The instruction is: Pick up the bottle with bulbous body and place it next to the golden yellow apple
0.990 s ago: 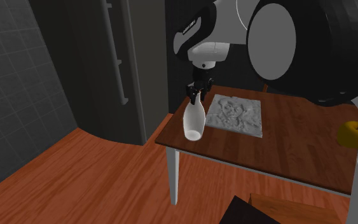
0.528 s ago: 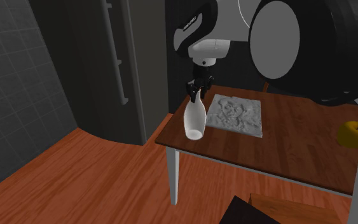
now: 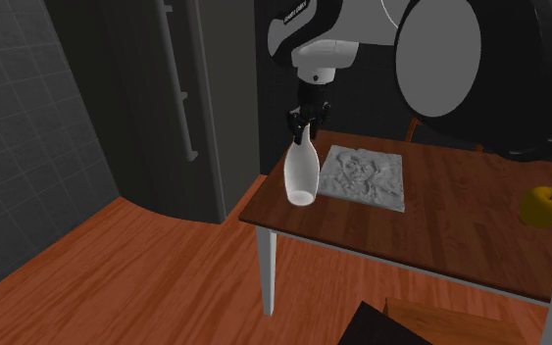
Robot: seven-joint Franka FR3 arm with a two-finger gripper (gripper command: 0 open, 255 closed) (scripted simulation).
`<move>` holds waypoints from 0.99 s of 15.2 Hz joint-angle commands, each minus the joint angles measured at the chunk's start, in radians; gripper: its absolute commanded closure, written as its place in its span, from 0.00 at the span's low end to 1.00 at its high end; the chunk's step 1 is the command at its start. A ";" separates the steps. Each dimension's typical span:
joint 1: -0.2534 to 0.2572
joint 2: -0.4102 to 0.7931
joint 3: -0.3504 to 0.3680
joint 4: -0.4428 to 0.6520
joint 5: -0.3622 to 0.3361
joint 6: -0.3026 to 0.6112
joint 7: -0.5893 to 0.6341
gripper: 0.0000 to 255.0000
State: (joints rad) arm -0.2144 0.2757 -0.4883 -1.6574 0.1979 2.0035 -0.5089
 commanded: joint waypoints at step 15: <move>-0.013 -0.009 -0.009 0.204 -0.013 -0.211 0.020 1.00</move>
State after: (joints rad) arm -0.2280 0.2674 -0.4974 -1.4670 0.1856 1.8069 -0.4927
